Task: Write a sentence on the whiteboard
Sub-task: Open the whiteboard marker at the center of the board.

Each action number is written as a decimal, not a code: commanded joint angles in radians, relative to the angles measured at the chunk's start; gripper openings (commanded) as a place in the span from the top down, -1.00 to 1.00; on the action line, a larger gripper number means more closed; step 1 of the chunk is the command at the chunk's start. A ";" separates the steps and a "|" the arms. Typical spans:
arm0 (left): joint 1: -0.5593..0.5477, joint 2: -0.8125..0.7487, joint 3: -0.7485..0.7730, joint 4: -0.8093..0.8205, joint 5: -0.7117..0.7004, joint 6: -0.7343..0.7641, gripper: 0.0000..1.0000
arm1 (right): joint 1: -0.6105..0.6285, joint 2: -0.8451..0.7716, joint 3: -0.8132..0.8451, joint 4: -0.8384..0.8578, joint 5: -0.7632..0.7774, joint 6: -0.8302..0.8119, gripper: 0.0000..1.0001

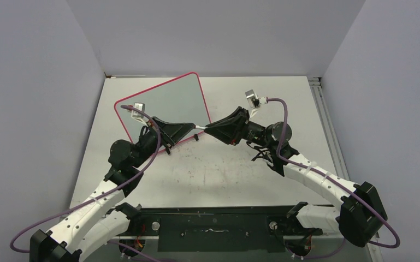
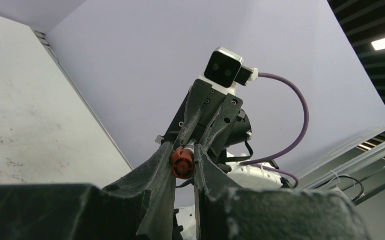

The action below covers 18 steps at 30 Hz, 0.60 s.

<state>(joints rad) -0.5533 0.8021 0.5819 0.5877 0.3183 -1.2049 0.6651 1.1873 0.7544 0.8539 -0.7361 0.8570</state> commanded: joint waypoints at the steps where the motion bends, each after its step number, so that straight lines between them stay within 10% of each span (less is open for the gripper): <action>1: 0.003 -0.013 0.006 0.055 -0.014 0.011 1.00 | 0.012 -0.020 0.008 0.017 0.018 -0.040 0.89; 18: 0.101 -0.119 -0.051 0.053 -0.068 -0.036 1.00 | 0.014 -0.043 -0.010 -0.004 0.048 -0.060 0.89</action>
<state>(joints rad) -0.5217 0.7235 0.5449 0.5415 0.3313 -1.2133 0.6971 1.1866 0.7544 0.8230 -0.7174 0.8291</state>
